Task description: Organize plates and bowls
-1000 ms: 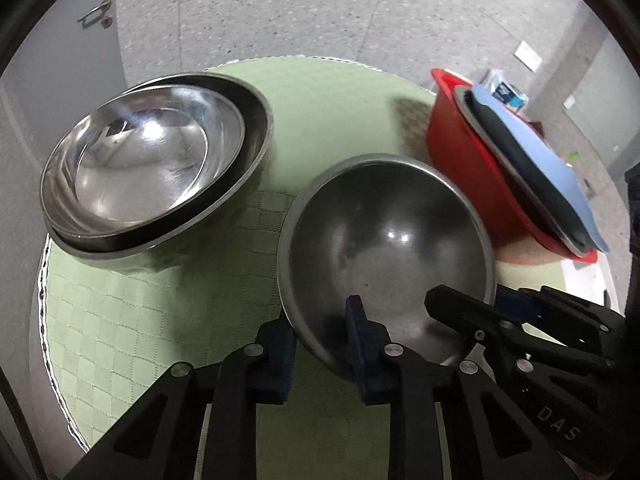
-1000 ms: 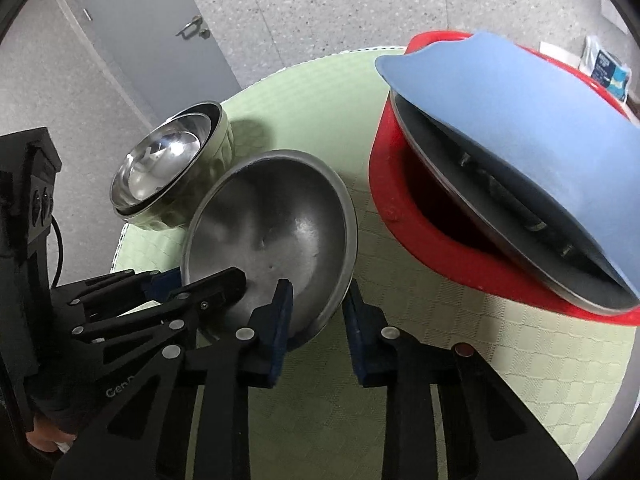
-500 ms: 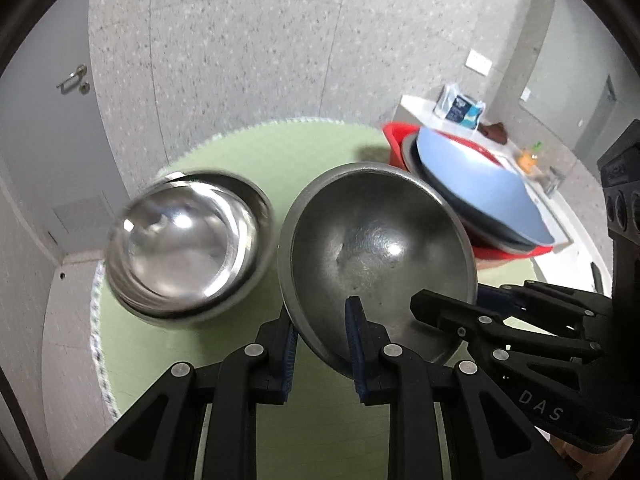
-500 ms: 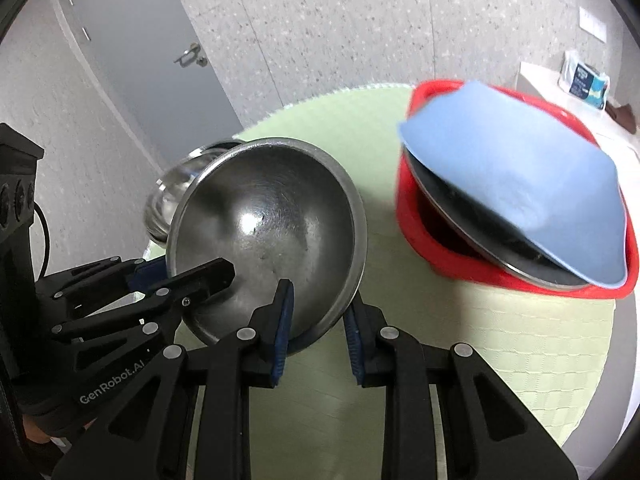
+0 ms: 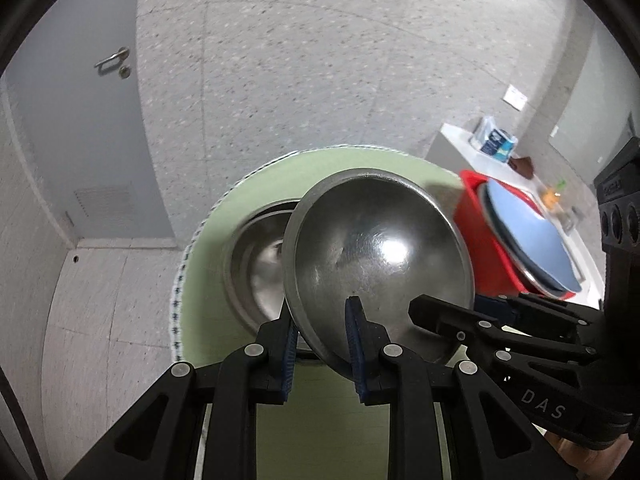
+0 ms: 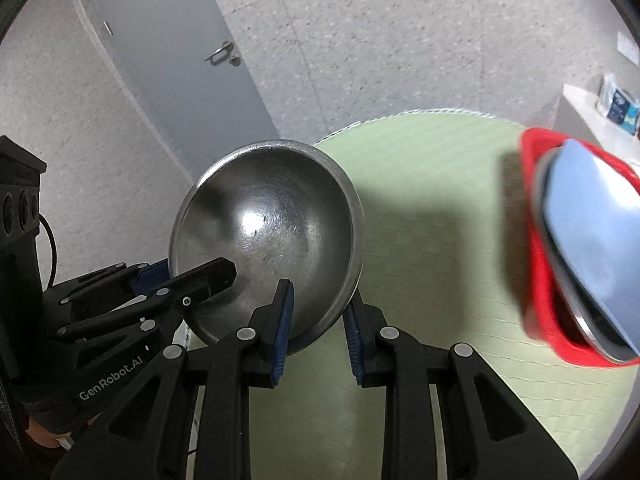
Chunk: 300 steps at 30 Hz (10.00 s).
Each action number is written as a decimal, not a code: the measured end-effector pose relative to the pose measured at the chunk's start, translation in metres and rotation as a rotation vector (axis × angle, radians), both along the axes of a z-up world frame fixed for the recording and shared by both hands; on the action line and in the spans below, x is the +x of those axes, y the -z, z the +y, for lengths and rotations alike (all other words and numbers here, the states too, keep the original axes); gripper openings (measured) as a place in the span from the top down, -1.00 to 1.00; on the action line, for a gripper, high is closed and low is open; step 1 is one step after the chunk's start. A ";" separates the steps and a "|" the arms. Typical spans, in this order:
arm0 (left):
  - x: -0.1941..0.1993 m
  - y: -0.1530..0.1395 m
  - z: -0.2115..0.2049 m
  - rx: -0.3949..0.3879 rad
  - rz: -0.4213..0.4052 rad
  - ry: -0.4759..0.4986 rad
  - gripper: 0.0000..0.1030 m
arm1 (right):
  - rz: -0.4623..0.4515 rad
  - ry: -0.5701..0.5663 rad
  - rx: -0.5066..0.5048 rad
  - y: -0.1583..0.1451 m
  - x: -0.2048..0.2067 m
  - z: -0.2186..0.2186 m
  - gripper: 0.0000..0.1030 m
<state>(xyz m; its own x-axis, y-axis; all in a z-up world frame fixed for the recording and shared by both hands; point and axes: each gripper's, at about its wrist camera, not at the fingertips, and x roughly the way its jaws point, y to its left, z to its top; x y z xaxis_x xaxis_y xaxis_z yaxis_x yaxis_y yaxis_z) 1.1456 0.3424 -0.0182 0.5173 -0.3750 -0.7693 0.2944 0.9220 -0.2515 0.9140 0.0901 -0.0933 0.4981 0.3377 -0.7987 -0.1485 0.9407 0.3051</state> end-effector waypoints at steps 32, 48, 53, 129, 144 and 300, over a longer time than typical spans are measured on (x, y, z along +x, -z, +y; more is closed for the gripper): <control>0.073 0.020 -0.001 0.025 0.084 0.003 -0.08 | 0.077 0.067 0.011 0.017 0.031 0.013 0.42; 0.078 0.037 0.017 -0.028 0.125 -0.056 -0.49 | 0.098 0.162 0.079 0.025 0.028 -0.009 0.05; 0.084 0.044 0.012 -0.026 0.143 -0.061 -0.58 | 0.115 0.173 0.106 0.032 0.032 -0.012 0.03; 0.007 -0.067 -0.247 -0.062 0.009 0.016 0.18 | -0.028 0.233 0.247 -0.054 -0.006 -0.236 0.07; 0.058 -0.033 -0.341 0.023 0.118 0.008 0.18 | 0.101 0.223 0.277 -0.004 0.010 -0.300 0.07; -0.932 -0.019 -0.290 0.139 -0.562 -0.405 -0.99 | -0.626 0.036 -0.104 -0.081 -0.662 -0.231 -1.00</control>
<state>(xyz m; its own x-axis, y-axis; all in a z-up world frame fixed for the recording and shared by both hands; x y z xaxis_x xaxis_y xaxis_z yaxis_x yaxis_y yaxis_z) 0.2140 0.0529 0.0007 0.9282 0.0131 -0.3719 -0.0276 0.9990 -0.0339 0.2515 -0.1408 -0.0124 0.8908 0.2488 -0.3802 -0.2373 0.9683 0.0777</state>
